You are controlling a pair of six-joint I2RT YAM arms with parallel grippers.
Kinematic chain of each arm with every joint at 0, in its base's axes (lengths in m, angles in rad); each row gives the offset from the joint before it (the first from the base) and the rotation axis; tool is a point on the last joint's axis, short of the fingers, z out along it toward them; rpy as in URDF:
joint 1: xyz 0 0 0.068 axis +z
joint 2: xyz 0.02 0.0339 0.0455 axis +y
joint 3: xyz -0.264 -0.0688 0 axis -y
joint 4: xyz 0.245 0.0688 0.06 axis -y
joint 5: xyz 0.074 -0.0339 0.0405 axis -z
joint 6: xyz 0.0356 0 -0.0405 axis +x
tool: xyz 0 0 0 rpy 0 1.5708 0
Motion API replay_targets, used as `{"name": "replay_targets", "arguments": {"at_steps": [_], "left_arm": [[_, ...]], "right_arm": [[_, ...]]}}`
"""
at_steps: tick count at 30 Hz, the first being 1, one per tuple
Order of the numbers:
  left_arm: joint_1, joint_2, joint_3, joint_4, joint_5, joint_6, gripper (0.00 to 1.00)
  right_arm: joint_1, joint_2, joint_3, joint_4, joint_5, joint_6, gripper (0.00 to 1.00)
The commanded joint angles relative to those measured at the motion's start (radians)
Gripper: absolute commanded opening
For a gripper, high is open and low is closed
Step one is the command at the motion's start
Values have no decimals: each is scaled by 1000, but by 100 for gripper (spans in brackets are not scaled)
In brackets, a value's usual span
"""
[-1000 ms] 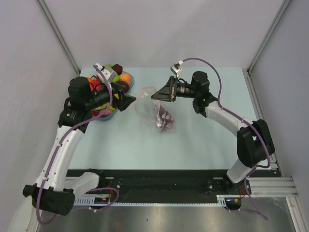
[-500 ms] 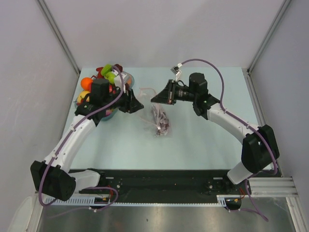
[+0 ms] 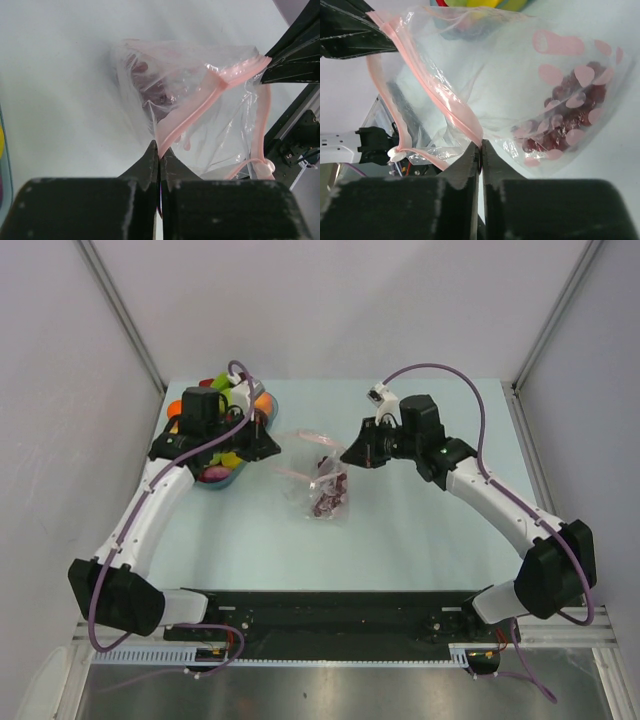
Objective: Place the food in the zip-top bag and seal the zipper
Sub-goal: Open the zipper of the food storage bag at the center of the board, then pick up the fake fruit from the bin.
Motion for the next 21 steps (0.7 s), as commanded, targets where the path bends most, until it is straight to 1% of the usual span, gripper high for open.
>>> {"name": "replay_targets", "arguments": {"at_steps": [1, 3, 4, 5, 6, 7, 8, 9, 10, 11, 13, 14, 16, 17, 18, 19, 21], "left_arm": [[8, 10, 46, 4, 23, 43, 10], [29, -2, 55, 34, 33, 19, 36], [45, -10, 58, 70, 50, 6, 61], [63, -19, 65, 89, 49, -8, 71], [104, -24, 69, 119, 43, -31, 78], [131, -27, 74, 133, 38, -38, 89], [187, -28, 84, 140, 28, -51, 97], [215, -24, 91, 147, 24, -51, 100], [232, -16, 98, 138, 12, -43, 100], [288, -5, 124, 127, -47, -10, 99], [338, 32, 134, 120, -104, 7, 100], [385, 47, 141, 123, -146, 27, 100], [413, 120, 169, 100, -205, 53, 100], [425, 151, 196, 92, -238, 101, 100], [430, 176, 210, 77, -293, 113, 100], [436, 223, 219, 78, -298, 129, 100], [436, 257, 236, 87, -347, 156, 100]], "right_arm": [[0, -11, 53, -71, 60, -104, 0], [1, -9, 56, -42, 48, -84, 0], [3, -6, 56, -34, 48, -78, 0], [4, 0, 56, -28, 49, -75, 0], [6, 5, 59, -20, 48, -70, 0], [7, 8, 59, -14, 46, -65, 0], [6, 15, 61, -14, 46, -62, 0], [6, 20, 62, -14, 49, -58, 0], [6, 25, 62, -14, 49, -53, 0], [4, 26, 65, -14, 48, -53, 0], [4, 31, 65, -12, 46, -47, 0], [6, 34, 65, -11, 43, -44, 0], [6, 37, 67, -3, 42, -35, 0], [6, 38, 68, -3, 40, -33, 0], [7, 40, 70, 0, 40, -32, 0], [6, 42, 70, 1, 42, -29, 0], [7, 43, 70, -3, 45, -27, 0]]}}
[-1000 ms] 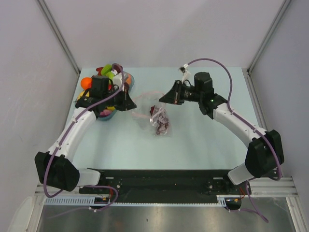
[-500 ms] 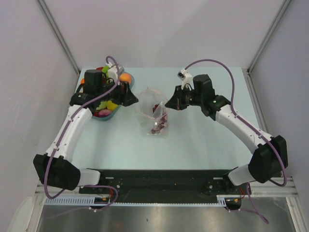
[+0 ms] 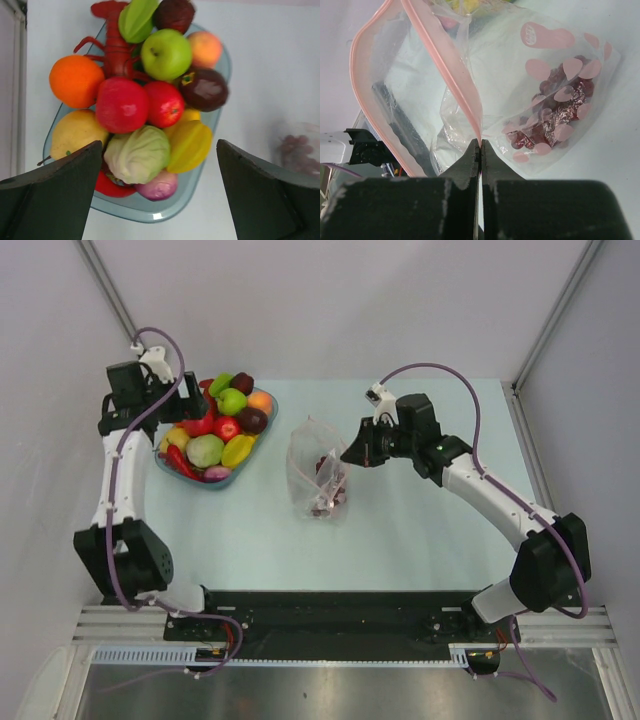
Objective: Place the food in the zip-top bag and seal the zipper
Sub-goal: Pick up the fake fruit from the bin.
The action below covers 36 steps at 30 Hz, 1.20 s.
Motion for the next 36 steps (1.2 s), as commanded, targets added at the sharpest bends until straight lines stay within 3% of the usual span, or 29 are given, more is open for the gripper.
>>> {"name": "replay_targets", "arguments": {"at_steps": [1, 16, 23, 28, 33, 36], "left_arm": [[4, 120, 49, -5, -134, 97, 100], [-19, 373, 162, 69, -156, 144, 98], [-42, 421, 180, 95, -150, 148, 95], [-57, 438, 193, 80, -138, 149, 81], [-59, 393, 181, 52, -134, 157, 50], [-59, 335, 173, 45, -134, 158, 42]], "right_arm": [[2, 6, 49, 37, 11, 10, 0], [-1, 16, 49, 40, 3, 17, 0], [-4, 23, 49, 42, -2, 20, 0], [-7, 24, 49, 43, -2, 20, 0], [-11, 23, 49, 37, 0, 19, 0], [-14, 24, 51, 36, -2, 19, 0]]}}
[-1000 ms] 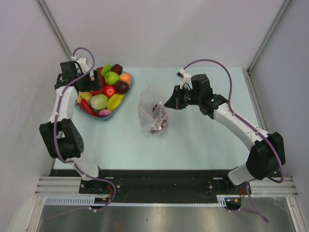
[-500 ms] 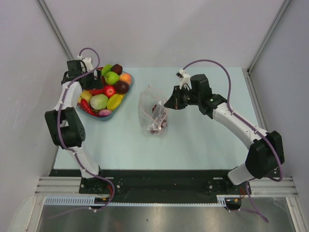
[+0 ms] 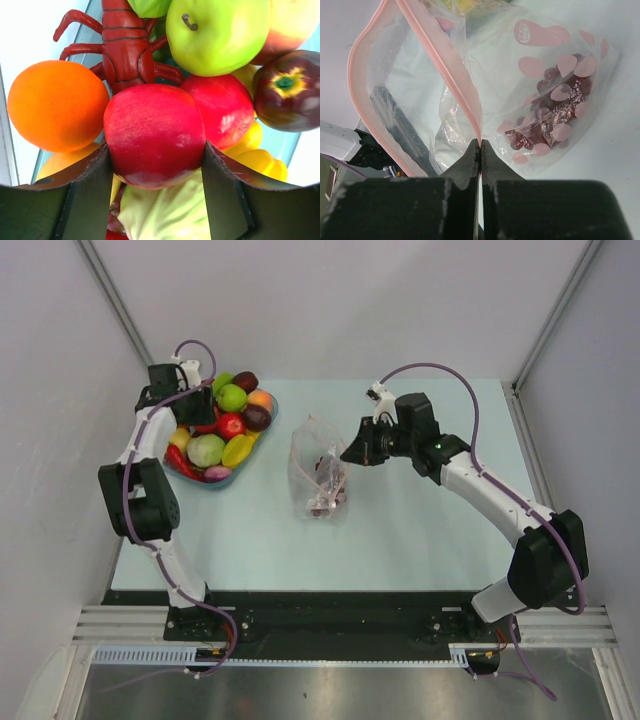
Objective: Place the food in the zip-top bag and seal the zipper
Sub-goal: Pick up the fake fruit from the bin, then place the fake fruit in the zipper food storage bag.
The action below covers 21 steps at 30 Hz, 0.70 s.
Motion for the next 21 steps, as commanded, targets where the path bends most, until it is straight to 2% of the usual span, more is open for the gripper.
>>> {"name": "replay_targets", "arguments": {"at_steps": [1, 7, 12, 15, 21], "left_arm": [[-7, -117, 35, -10, 24, 8, 41], [-21, -259, 97, -91, 107, -2, 39], [-103, -399, 100, -158, 319, -20, 40], [-209, -485, 66, -164, 383, -64, 40], [-468, -577, -30, -133, 383, -143, 42]], "right_arm": [[-7, 3, 43, 34, -3, -1, 0], [-1, 12, 43, 52, -16, 19, 0], [7, 15, 44, 77, -28, 40, 0], [15, 12, 44, 98, -37, 55, 0], [33, 19, 58, 101, -39, 63, 0]]}}
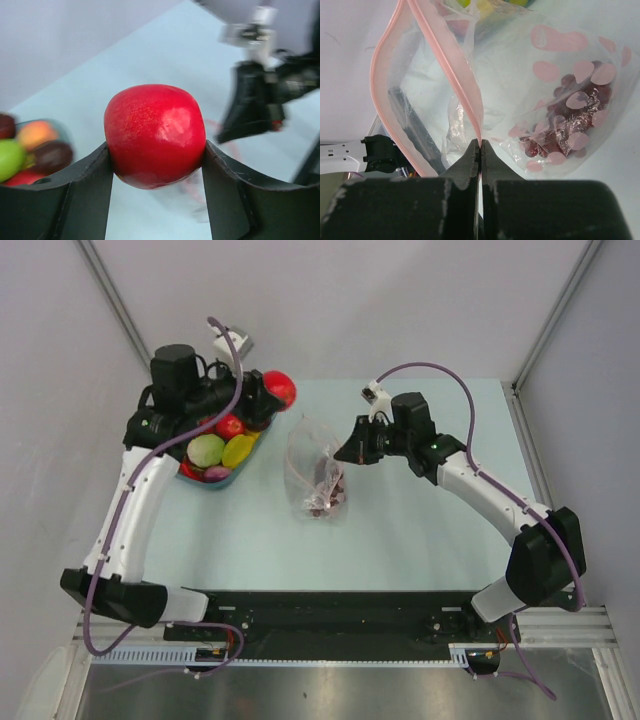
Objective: Place the food in the zip-top bag and seal the zipper
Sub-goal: Place the fake fruit in the zipper food storage bag.
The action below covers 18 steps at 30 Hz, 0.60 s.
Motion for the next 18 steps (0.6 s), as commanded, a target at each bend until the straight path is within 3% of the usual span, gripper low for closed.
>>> {"name": "replay_targets", "arguments": {"at_steps": [1, 9, 12, 13, 15, 16, 18], "left_arm": [[-130, -27, -70, -6, 48, -73, 42], [-233, -27, -204, -56, -38, -36, 45], [-233, -15, -186, -88, -105, -14, 61], [-232, -12, -172, -98, -112, -10, 77], [-226, -15, -137, -105, -109, -11, 89], [-221, -35, -135, -96, -98, -16, 100], [-195, -67, -142, -61, -66, -16, 100]], "right_arm": [[14, 4, 55, 51, -11, 14, 0], [10, -33, 73, 52, -39, 86, 0], [1, -58, 73, 48, -60, 120, 0], [1, -62, 73, 45, -64, 137, 0], [-1, -73, 73, 43, -74, 148, 0], [-2, -75, 73, 42, -76, 157, 0], [-8, -75, 73, 36, -80, 169, 0]]}}
